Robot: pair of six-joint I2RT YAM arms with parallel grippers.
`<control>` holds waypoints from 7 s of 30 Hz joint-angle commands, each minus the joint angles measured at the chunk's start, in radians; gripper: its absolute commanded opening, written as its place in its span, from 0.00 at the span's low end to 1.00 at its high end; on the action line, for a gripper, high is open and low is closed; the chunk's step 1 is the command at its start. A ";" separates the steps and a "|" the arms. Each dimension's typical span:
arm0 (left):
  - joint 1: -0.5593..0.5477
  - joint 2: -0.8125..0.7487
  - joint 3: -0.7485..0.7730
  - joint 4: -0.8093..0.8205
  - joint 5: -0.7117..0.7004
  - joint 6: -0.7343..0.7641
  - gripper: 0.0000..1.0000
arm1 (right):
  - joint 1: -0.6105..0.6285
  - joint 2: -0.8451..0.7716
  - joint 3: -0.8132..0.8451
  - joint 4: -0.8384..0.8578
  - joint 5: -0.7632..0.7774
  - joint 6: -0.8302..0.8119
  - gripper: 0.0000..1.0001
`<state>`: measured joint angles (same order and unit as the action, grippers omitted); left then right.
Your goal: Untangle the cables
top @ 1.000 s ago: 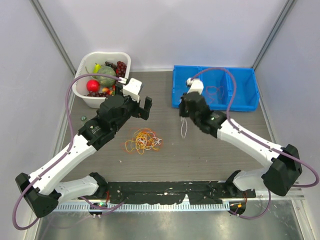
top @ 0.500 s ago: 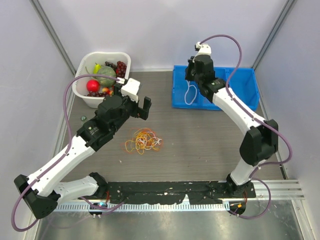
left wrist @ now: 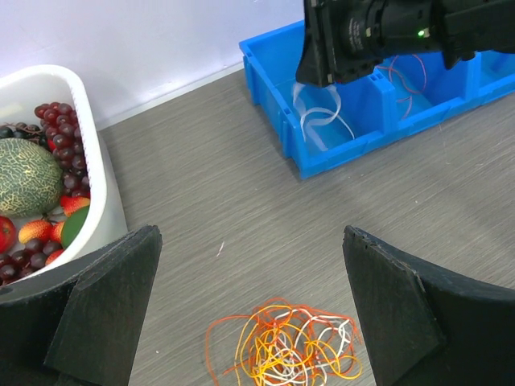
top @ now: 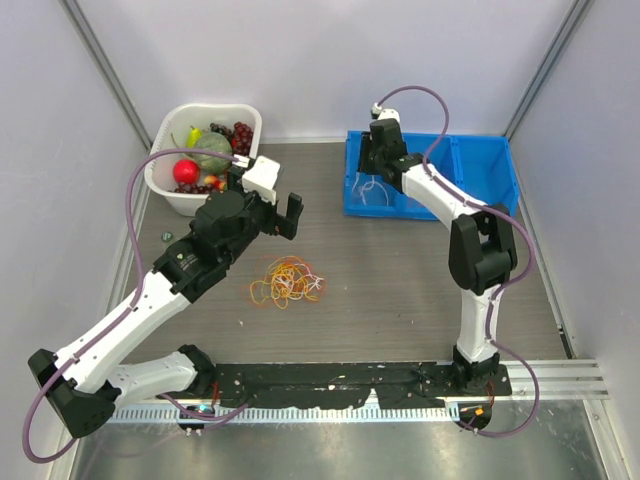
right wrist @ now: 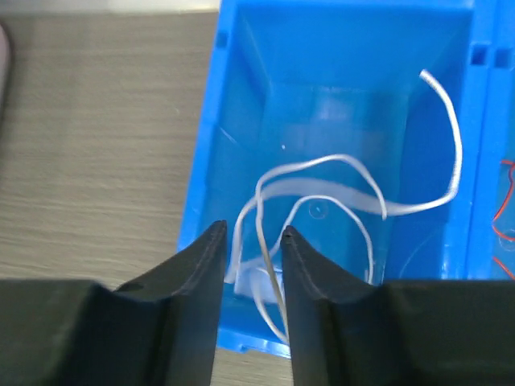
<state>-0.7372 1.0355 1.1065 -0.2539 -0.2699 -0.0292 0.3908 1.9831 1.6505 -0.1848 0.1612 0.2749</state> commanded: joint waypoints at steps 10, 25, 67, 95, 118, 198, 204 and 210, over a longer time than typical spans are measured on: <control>0.002 0.026 -0.014 0.073 -0.012 -0.043 1.00 | 0.032 -0.194 -0.033 -0.252 -0.048 0.081 0.61; 0.012 0.000 -0.186 -0.222 -0.040 -0.483 0.91 | 0.402 -0.452 -0.791 0.375 -0.453 0.175 0.59; 0.099 0.603 -0.290 0.094 0.164 -0.730 0.58 | 0.407 -0.871 -0.518 -0.080 -0.129 0.047 0.01; 0.114 0.459 -0.362 0.074 0.081 -0.588 0.64 | 0.404 -1.081 0.124 -0.346 0.443 -0.204 0.01; 0.116 0.324 -0.355 0.057 0.113 -0.517 0.73 | 0.405 -1.083 -0.136 -0.343 0.771 -0.306 0.01; -0.114 0.590 -0.289 0.409 0.529 -0.379 0.64 | 0.407 -1.302 -0.051 -0.345 0.784 -0.353 0.01; -0.111 0.647 -0.297 0.381 0.369 -0.428 0.45 | 0.405 -1.328 -0.009 -0.213 0.787 -0.423 0.01; -0.021 0.643 -0.309 0.265 0.245 -0.518 0.30 | 0.407 -1.362 0.072 -0.128 0.778 -0.486 0.01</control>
<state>-0.8192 1.6863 0.8139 0.0921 0.1101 -0.4854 0.7948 0.6636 1.6684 -0.4370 0.9474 -0.1455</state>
